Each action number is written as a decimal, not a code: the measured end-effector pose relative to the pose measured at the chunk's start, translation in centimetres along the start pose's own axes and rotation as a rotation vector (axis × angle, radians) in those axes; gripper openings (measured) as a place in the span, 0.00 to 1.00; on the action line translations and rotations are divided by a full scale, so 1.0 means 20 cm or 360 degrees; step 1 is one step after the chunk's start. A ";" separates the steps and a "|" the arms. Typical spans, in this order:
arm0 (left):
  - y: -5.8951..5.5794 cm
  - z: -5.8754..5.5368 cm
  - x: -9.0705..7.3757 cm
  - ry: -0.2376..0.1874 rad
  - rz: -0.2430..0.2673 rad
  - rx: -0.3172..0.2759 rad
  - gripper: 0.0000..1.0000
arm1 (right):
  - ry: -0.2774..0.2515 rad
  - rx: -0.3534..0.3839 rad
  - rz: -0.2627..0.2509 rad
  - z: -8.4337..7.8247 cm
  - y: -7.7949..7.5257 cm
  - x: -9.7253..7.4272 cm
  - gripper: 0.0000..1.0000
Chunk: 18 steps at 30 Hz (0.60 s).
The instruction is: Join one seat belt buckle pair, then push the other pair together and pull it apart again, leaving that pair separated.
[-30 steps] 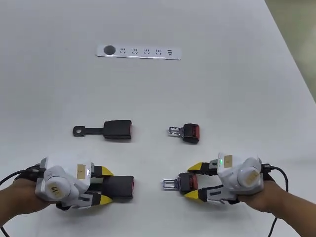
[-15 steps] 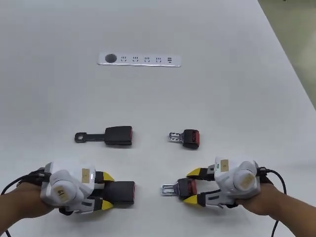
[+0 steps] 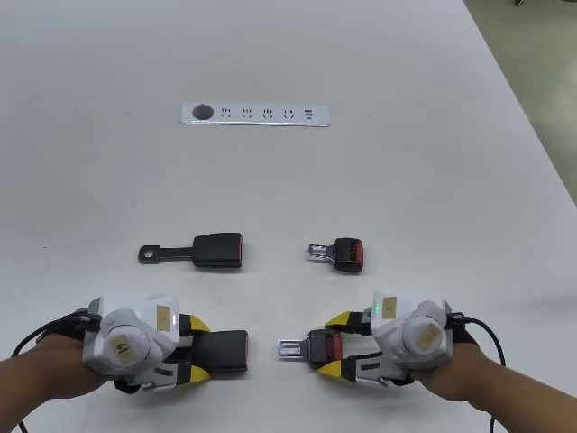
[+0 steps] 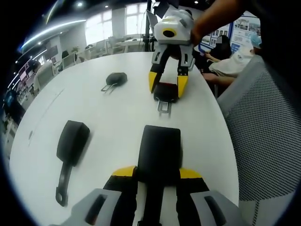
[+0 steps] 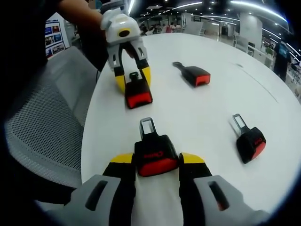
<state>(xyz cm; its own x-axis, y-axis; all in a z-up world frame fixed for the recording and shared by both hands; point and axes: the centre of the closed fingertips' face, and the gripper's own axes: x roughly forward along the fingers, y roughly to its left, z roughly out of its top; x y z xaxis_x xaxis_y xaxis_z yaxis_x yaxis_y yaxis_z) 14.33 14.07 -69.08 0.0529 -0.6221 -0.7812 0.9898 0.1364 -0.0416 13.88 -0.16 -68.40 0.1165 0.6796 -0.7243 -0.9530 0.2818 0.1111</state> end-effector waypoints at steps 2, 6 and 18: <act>0.00 0.00 0.00 0.0011 -0.0007 0.0005 0.32 | -0.0009 -0.0006 0.0002 0.02 0.01 0.02 0.34; 0.00 0.00 0.00 0.0026 -0.0016 0.0014 0.32 | -0.0020 -0.0008 0.0007 0.05 0.02 0.04 0.34; 0.00 -0.01 0.00 0.0058 -0.0012 0.0029 0.32 | -0.0076 -0.0012 0.0020 0.13 0.05 0.14 0.34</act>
<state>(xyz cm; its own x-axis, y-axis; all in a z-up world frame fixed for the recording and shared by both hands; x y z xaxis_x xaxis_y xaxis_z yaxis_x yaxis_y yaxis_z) 14.25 14.25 -69.16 0.0411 -0.5943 -0.8032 0.9924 0.1175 -0.0362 13.98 3.88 -68.56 0.1175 0.7146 -0.6896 -0.9565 0.2682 0.1149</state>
